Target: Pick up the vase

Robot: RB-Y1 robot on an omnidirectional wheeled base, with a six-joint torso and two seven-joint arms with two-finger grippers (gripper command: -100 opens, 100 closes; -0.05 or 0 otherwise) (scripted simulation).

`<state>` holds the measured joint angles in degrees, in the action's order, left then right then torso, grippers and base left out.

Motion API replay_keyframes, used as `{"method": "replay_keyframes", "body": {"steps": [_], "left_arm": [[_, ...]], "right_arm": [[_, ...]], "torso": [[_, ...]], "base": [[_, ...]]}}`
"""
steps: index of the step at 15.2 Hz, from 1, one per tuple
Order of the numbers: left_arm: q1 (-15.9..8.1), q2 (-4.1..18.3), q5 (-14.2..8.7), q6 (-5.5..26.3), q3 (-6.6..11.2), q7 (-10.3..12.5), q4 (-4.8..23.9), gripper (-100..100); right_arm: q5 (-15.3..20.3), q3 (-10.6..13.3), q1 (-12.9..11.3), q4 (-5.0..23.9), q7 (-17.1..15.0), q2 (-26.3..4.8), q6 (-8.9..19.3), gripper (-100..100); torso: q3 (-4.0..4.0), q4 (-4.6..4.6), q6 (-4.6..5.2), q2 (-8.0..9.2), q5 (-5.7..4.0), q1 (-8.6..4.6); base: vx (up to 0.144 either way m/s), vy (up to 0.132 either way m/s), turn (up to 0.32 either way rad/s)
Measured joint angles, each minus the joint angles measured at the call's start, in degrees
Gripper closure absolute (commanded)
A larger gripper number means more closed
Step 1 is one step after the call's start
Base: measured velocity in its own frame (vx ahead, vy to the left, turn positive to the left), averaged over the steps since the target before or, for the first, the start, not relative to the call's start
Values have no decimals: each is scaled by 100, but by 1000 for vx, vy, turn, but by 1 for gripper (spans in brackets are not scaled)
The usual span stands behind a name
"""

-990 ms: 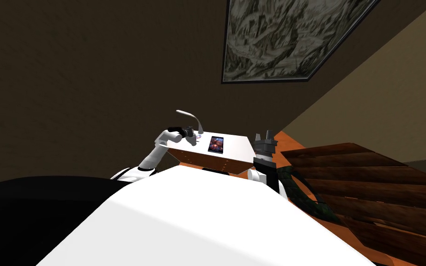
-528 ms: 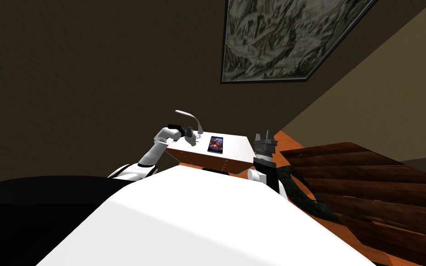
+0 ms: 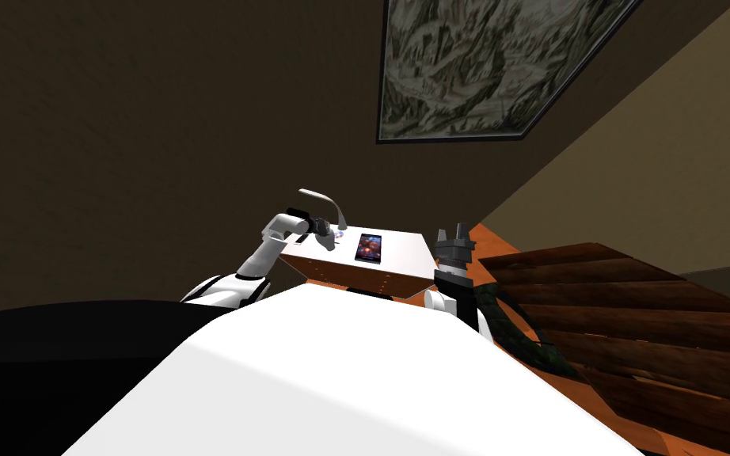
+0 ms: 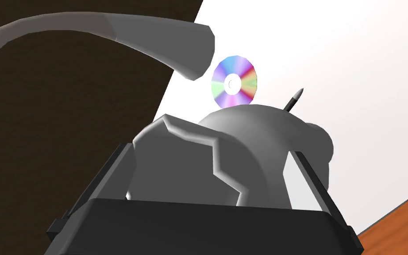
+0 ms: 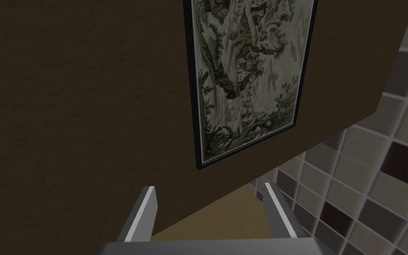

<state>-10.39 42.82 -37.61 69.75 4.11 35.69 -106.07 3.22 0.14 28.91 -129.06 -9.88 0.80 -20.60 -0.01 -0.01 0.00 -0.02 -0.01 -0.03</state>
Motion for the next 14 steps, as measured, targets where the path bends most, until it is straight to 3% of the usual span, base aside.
{"method": "replay_keyframes", "body": {"steps": [14], "left_arm": [[-549, 350, -530, 1573, 145, 574, 464, -100]], "right_arm": [[0, 0, 0, 0, 0, 0, 0, 0]], "torso": [[0, 0, 0, 0, 0, 1]], "base": [[5, -4, -12]]}}
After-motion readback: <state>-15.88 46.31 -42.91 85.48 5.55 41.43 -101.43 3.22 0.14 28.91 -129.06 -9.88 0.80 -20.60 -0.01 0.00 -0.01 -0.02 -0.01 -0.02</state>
